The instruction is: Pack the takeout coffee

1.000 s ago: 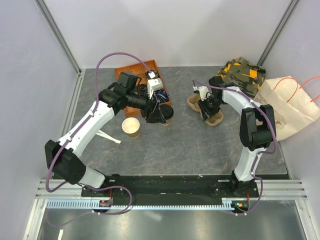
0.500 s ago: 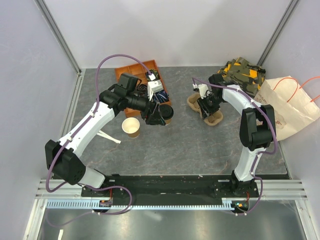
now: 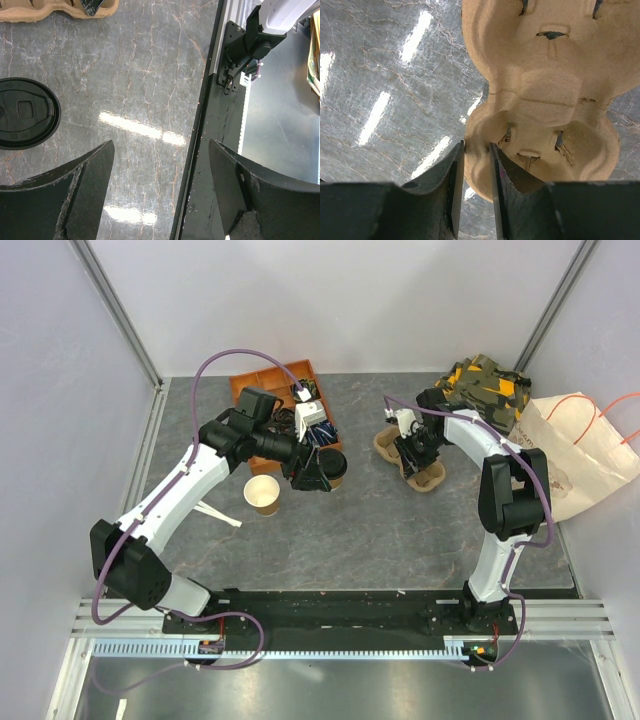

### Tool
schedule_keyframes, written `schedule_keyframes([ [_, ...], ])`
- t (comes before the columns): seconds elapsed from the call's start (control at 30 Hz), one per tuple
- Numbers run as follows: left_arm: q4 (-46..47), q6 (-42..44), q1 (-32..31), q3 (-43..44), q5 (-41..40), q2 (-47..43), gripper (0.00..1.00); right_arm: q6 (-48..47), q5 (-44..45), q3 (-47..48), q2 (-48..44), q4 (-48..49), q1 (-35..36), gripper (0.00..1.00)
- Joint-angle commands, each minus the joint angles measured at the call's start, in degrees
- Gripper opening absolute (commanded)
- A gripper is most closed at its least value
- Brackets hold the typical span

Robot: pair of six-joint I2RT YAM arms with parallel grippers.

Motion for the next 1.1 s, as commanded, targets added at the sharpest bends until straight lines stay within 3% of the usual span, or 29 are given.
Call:
schedule_keyframes([
  [0.0,2.00,-0.46,0.43,0.23,1.83,-1.46,0.84,-0.37,-0.21,2.37,0.66,-0.48,0.13,0.35],
  [0.2,2.00,-0.54,0.43,0.14,1.92,-1.37,0.84,-0.55,-0.39,2.72,0.66,-0.83,0.13,0.39],
  [0.43,2.00,-0.55,0.43,0.49,2.01,-1.02,0.84,-0.81,-0.13,2.72,0.66,-0.83,0.05,0.26],
  [0.5,1.91,-0.63,0.43,0.58,2.01,-0.93,0.84,-0.81,-0.04,2.72,0.92,-0.91,0.13,0.31],
  [0.53,2.00,-0.55,0.43,0.58,1.92,-0.93,0.84,-0.81,-0.04,2.63,1.01,-0.92,0.05,0.40],
  [0.63,2.00,-0.63,0.43,0.58,1.84,-1.02,0.84,-0.81,-0.13,2.63,1.27,-1.00,0.05,0.41],
  [0.87,1.91,-0.55,0.43,0.40,2.01,-0.84,0.84,-0.90,-0.48,2.89,0.92,-0.92,0.13,0.31],
  [1.07,2.00,-0.55,0.43,0.49,2.01,-0.84,0.84,-1.08,-0.48,3.42,0.74,-1.53,0.05,0.09],
])
